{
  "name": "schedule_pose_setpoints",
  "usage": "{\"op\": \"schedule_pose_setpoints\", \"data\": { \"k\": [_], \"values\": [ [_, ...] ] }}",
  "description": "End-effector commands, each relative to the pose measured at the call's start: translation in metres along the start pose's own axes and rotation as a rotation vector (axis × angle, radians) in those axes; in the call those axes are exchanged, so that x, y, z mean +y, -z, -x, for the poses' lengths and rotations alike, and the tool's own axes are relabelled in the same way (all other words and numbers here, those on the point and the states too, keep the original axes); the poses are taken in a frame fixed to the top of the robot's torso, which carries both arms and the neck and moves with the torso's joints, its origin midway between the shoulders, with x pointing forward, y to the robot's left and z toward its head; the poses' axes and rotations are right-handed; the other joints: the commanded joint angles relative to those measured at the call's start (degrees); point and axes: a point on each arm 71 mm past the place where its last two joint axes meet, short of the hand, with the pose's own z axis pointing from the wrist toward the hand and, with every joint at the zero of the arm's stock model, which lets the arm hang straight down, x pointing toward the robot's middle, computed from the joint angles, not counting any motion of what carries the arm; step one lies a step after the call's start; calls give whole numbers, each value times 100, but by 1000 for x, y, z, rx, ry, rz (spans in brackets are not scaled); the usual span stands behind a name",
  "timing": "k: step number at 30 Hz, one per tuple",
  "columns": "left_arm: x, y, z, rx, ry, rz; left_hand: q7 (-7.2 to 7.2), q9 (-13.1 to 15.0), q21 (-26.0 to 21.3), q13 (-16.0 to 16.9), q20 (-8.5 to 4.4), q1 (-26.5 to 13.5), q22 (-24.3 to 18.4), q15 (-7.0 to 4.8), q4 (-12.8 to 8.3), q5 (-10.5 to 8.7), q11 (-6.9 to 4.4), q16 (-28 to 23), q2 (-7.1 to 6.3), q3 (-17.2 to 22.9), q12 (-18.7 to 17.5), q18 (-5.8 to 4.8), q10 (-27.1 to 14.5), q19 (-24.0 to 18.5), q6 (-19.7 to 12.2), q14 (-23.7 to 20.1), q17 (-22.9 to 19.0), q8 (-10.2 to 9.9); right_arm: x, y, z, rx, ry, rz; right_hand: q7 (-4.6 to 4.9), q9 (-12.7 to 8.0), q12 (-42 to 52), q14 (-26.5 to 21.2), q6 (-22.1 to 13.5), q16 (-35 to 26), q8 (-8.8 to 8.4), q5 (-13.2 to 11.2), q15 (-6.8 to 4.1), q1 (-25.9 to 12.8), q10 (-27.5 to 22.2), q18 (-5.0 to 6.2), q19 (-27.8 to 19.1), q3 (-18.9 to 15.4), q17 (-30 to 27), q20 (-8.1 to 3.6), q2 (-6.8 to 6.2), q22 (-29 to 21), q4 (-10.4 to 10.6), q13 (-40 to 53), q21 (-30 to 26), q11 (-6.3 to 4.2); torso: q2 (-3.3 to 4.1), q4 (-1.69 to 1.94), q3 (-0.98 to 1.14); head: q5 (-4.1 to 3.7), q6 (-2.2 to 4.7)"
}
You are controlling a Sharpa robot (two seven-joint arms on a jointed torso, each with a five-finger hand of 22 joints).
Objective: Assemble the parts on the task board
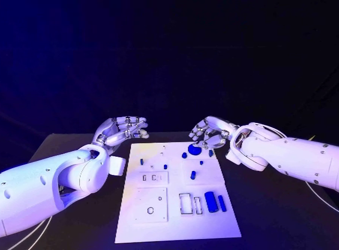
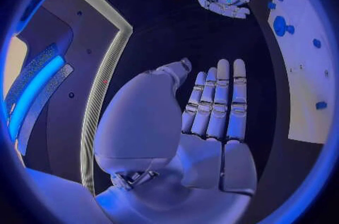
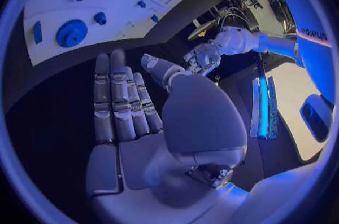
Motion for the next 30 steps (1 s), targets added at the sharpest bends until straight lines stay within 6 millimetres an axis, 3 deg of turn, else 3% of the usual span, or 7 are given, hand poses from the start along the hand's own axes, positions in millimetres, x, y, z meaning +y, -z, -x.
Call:
{"op": "schedule_pose_setpoints", "data": {
  "k": [1,4,6,7,10,21,30],
  "values": [
    [-5,4,-8,62,-14,-14,13,25,190,10,-40,-79,126,-22,-33,-9,-11,291,-12,47,-43,48,30,-35,-54,-73,181,24,1,-2,-3,37,212,-20,-36,19,-35,398,72,685,-11,84,-66,-73,113,60,278,42,481,-85,-66,248,52,24,406,-62,126,76,-21,-57,3],
    [-8,8,-11,74,-10,-15,10,44,343,14,-53,-109,231,-28,-61,-11,-12,497,-14,80,-55,45,32,-93,-67,-142,300,30,2,-4,-3,28,268,-26,-52,92,-37,302,149,2380,-21,120,-72,-186,201,51,340,254,1951,-99,-172,589,139,76,857,-76,186,116,-38,-97,4],
    [-9,9,-12,79,-8,-14,10,52,405,14,-55,-124,275,-27,-73,-12,-11,568,-21,92,-62,43,28,-128,-77,-185,340,30,2,-6,-3,22,302,-31,-43,135,-29,362,153,3258,-29,114,-53,-221,147,-53,592,323,2841,-86,-224,1463,173,86,1552,-75,223,143,-50,-123,4],
    [-9,9,-13,80,-8,-14,10,52,405,14,-55,-124,275,-27,-73,-12,-11,568,-21,92,-62,43,28,-128,-77,-185,340,30,2,-6,-3,21,308,-32,-43,135,-29,362,153,3258,-29,114,-53,-221,147,-53,592,323,2841,-86,-224,1463,173,86,1552,-75,235,150,-56,-134,2],
    [-9,10,-15,87,-5,-13,23,56,458,12,-51,-149,314,-14,-79,-13,1,612,-32,98,-77,38,5,-175,-101,-256,364,23,3,-8,-3,10,345,-38,-32,210,-40,406,152,4195,-33,67,-39,-267,55,-186,858,365,3832,-49,-285,2532,231,104,2372,-59,297,175,-76,-178,23],
    [-9,11,-17,99,0,-10,42,64,536,13,-38,-182,373,14,-90,-12,22,640,-37,112,-93,32,-33,-257,-142,-394,377,11,8,-16,-7,9,403,-64,-52,327,4,434,125,4955,-40,-49,-28,-237,-48,-334,1138,275,4645,18,-290,3756,325,187,3272,-52,462,239,-127,-269,56],
    [-11,13,-19,108,4,-8,49,65,559,14,-34,-191,390,21,-94,-12,28,643,-39,114,-97,32,-45,-276,-157,-428,376,6,8,-20,-13,40,428,-84,-81,375,22,449,139,5106,-22,-42,-40,-224,-4,-367,1191,299,4814,11,-304,4026,343,235,3468,-73,542,293,-145,-310,48]
  ]
}}
